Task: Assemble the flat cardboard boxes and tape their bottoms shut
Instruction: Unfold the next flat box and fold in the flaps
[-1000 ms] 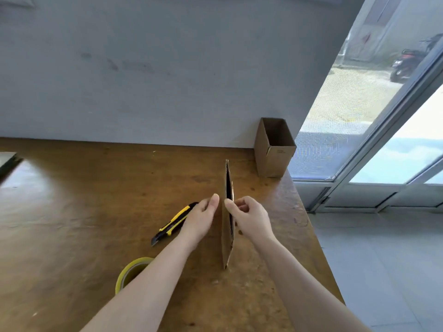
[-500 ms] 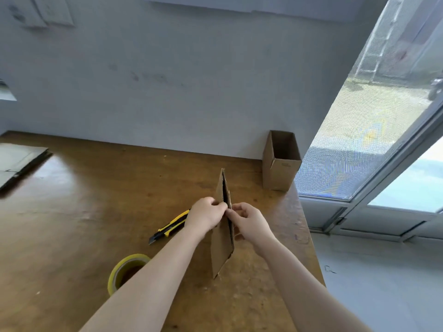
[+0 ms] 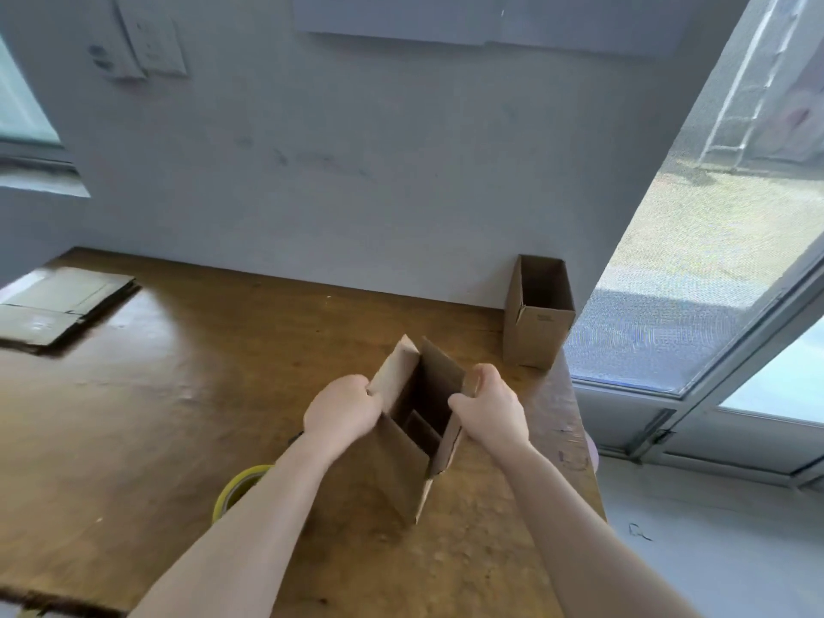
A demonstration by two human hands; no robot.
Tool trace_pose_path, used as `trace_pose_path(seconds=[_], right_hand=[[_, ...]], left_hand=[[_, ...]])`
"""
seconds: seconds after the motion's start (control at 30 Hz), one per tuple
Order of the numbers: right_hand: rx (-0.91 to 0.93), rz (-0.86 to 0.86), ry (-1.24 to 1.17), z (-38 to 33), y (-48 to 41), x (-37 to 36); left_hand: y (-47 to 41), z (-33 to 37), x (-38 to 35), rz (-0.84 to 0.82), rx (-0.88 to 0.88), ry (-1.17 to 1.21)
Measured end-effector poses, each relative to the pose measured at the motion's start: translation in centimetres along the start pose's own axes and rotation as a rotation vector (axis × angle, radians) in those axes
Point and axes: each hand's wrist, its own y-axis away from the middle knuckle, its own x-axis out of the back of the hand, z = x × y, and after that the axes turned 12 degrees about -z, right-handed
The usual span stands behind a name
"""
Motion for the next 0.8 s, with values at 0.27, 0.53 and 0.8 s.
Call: trace_pose_path(seconds=[0.27,0.53,0.8], right_hand=[[-0.041,-0.099,0.101,0.3,-0.1,-0.2],[0.224,-0.246,0.277,0.2,-0.4,-0.6],[0.36,-0.38,0.481,0.3,0.3,-0.8]], left_hand=[[0.0,-2.9,1.3,-0.06,0.003,-0.114],[-0.5,-3.8,2.1,-0.054,-0.005,-0.069],[-1.7,-4.7,2.6,-0.039,-0.006,-0.002]])
